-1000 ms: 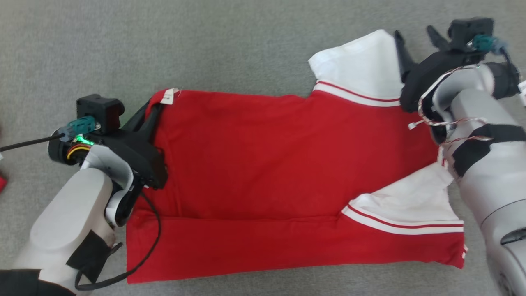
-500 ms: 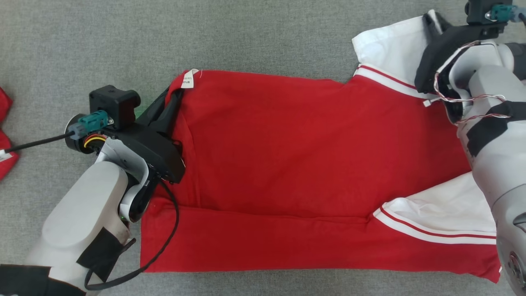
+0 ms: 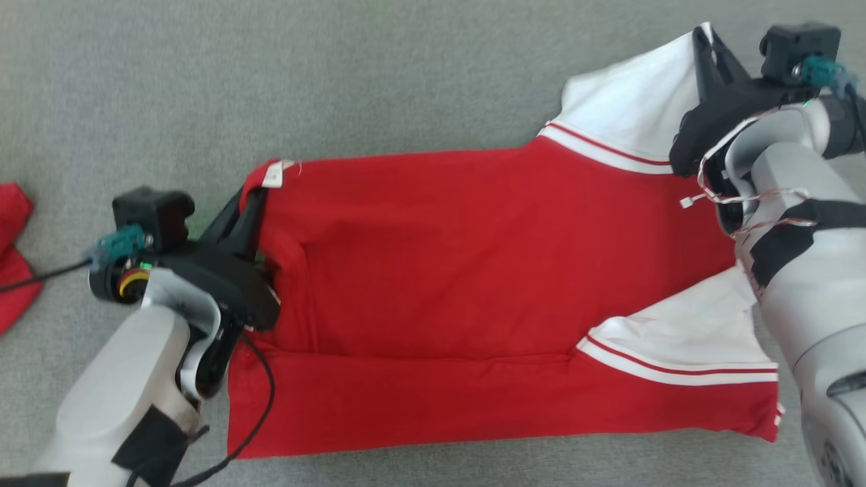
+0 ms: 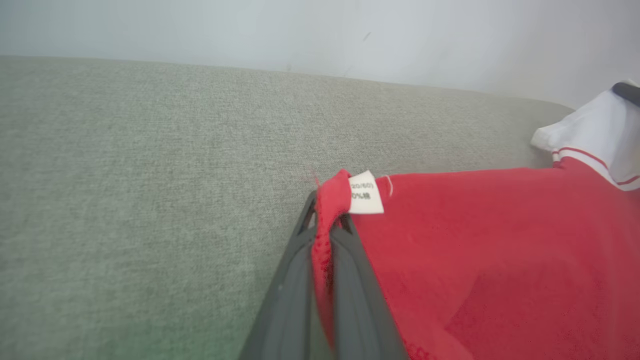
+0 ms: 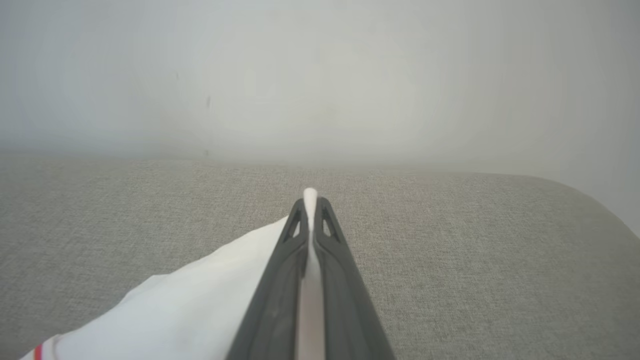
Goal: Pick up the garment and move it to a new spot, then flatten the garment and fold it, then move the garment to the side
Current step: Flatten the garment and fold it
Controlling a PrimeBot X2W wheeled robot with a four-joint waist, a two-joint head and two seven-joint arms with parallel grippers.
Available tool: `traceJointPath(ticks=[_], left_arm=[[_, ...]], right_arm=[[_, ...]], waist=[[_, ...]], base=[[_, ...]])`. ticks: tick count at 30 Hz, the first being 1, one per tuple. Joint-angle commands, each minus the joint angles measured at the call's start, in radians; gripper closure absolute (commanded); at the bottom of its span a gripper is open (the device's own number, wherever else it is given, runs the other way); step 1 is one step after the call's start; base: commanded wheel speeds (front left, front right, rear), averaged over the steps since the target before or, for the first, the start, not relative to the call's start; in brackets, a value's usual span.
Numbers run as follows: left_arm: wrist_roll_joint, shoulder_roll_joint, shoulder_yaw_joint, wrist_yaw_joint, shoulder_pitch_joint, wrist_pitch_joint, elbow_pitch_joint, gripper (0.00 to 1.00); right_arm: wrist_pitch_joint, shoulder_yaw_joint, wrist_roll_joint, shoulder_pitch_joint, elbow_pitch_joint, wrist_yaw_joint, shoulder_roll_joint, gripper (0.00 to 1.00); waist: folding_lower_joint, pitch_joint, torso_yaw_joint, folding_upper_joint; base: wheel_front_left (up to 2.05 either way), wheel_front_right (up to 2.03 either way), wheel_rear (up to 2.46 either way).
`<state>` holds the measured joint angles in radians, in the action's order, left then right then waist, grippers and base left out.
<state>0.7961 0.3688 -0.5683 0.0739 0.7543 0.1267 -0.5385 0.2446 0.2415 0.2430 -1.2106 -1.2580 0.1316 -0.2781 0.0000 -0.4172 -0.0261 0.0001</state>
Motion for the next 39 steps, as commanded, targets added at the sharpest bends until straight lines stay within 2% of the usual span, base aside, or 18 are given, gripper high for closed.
traceJointPath(ticks=[1,5,10,16,18,23,32,39], left_arm=[[0.008,0.004,0.005,-0.004,-0.019,0.007,-0.002,1.0],[0.02,0.009,0.012,-0.012,-0.061,0.026,-0.003,1.0],[0.039,0.012,0.017,-0.02,-0.112,0.04,0.003,1.0],[0.056,0.013,0.037,-0.043,-0.19,0.078,0.032,1.0],[0.063,0.009,0.043,-0.052,-0.222,0.089,0.049,1.0],[0.061,-0.005,0.049,-0.08,-0.299,0.114,0.105,1.0],[0.037,-0.046,0.085,-0.13,-0.431,0.137,0.215,1.0],[0.018,-0.081,0.108,-0.127,-0.501,0.139,0.244,1.0]], right_arm=[[0.008,-0.001,0.01,0.01,0.012,-0.002,0.002,1.0],[0.02,0.018,0.061,0.106,0.108,-0.002,0.007,1.0],[0.021,0.018,0.149,0.283,0.353,-0.002,-0.031,1.0],[0.021,-0.008,0.246,0.58,0.644,-0.002,-0.071,1.0],[0.021,-0.017,0.266,0.659,0.702,-0.002,-0.074,1.0],[0.021,-0.072,0.298,0.817,0.812,-0.002,-0.072,1.0],[0.021,-0.149,0.306,1.023,0.915,-0.002,-0.034,1.0],[0.014,-0.19,0.283,1.11,0.935,-0.002,-0.015,1.0]], waist=[[0.0,0.035,-0.025,-0.0001],[0.0,0.071,-0.04,-0.0001],[0.0,0.112,-0.052,-0.0001],[0.0,0.156,-0.07,-0.0001],[0.0,0.164,-0.072,-0.0001],[0.0,0.181,-0.067,-0.0001],[0.0,0.201,-0.05,-0.0001],[0.0,0.21,-0.04,-0.0001]], base=[[0.0,0.0,0.0],[0.0,0.0,0.0],[0.0,0.0,0.0],[0.0,0.0,0.0],[0.0,0.0,0.0],[0.0,0.0,0.0],[0.0,0.0,0.0],[0.0,0.0,0.0]])
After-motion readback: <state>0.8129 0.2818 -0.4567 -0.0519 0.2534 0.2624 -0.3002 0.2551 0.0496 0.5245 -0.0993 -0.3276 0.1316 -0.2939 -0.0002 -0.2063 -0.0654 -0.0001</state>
